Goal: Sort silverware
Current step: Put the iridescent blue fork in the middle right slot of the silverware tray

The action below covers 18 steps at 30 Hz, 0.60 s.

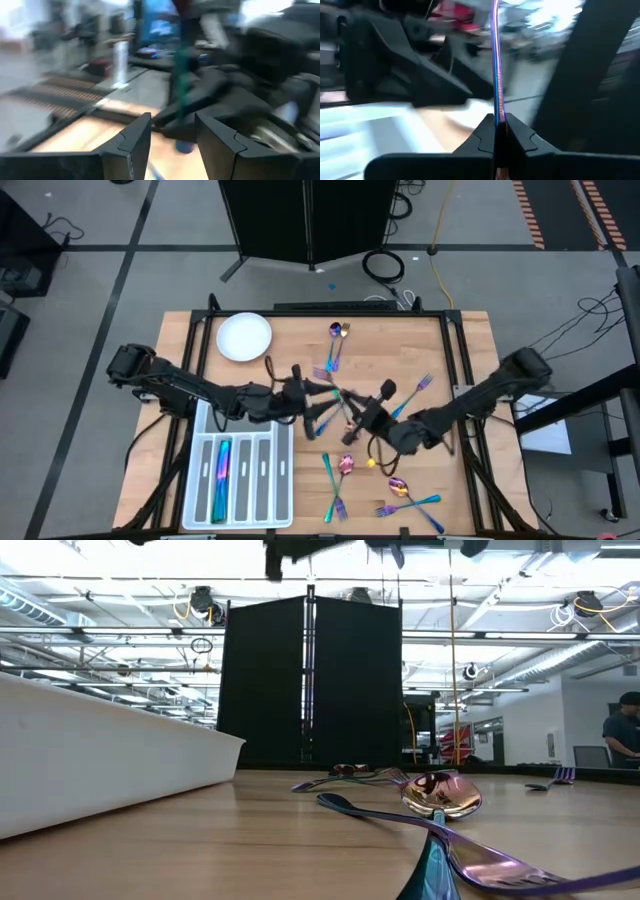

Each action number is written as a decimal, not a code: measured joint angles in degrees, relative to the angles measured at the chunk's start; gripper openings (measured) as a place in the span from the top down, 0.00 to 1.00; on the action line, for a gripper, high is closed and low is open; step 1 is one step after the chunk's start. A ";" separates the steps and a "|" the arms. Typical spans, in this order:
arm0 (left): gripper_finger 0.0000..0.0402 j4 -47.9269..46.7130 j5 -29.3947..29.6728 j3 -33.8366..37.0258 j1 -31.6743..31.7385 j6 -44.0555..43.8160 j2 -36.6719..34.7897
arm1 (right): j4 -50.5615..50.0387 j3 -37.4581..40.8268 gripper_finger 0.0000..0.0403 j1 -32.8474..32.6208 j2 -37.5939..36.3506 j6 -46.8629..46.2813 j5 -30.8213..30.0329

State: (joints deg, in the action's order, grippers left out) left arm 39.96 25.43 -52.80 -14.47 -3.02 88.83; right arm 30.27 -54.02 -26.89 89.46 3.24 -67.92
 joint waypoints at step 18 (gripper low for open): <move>0.62 2.19 -8.52 -0.04 -5.88 9.39 -3.68 | -11.49 0.00 0.99 -1.26 -11.70 -15.13 33.76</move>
State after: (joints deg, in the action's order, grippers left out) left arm 42.15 16.90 -52.84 -20.34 6.38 85.15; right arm 18.78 -54.02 -28.16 77.76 -11.89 -34.16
